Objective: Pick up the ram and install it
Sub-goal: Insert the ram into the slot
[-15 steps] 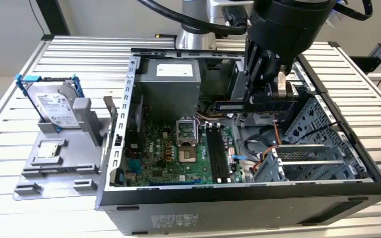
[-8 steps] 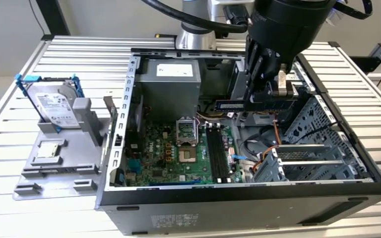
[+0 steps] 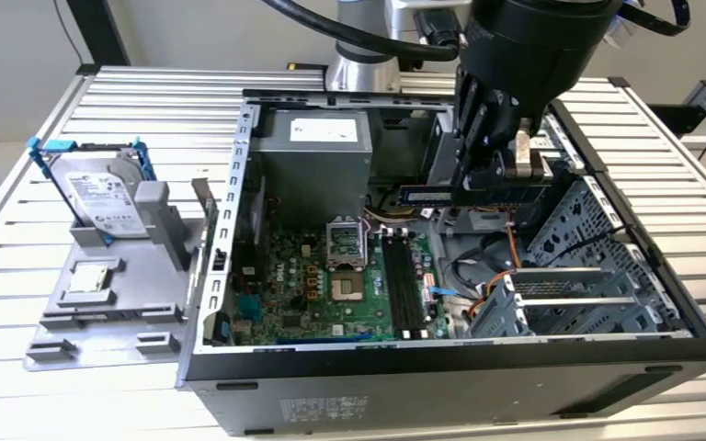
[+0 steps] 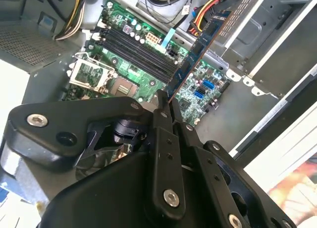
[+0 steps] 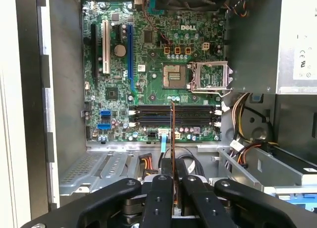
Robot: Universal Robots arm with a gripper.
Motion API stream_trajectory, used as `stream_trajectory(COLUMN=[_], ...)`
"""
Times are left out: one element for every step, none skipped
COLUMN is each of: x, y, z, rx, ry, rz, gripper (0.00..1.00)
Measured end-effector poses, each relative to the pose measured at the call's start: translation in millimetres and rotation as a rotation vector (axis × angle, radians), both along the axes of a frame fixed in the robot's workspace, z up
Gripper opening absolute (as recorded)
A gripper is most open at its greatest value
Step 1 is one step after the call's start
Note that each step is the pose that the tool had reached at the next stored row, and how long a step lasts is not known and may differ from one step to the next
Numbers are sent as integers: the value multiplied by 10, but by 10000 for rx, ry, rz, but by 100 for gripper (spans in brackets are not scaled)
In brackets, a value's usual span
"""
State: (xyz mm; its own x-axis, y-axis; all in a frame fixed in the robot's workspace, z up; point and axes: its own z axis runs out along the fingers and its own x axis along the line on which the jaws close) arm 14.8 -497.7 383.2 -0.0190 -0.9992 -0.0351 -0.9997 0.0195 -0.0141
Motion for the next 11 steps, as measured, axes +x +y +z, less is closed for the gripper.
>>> stream_trajectory(x=[2, 4, 5, 8, 12, 16, 21, 26, 28, 28, 27], y=[4, 10, 21, 44, 73, 101, 125, 145, 159, 160, 160], z=[0, 0, 0, 0, 0, 0, 0, 0, 0, 0, 0], rx=[-1, 0, -1, -3, -7, -11, -14, -18, -19, -20, -19], ry=[0, 0, 0, 0, 0, 0, 0, 0, 0, 4, 9], rz=[0, -1, -1, -1, -3, -5, -8, -16, -30, -31, -32], gripper=[0, 0, 0, 0, 0, 0, 0, 0, 0, 0, 0])
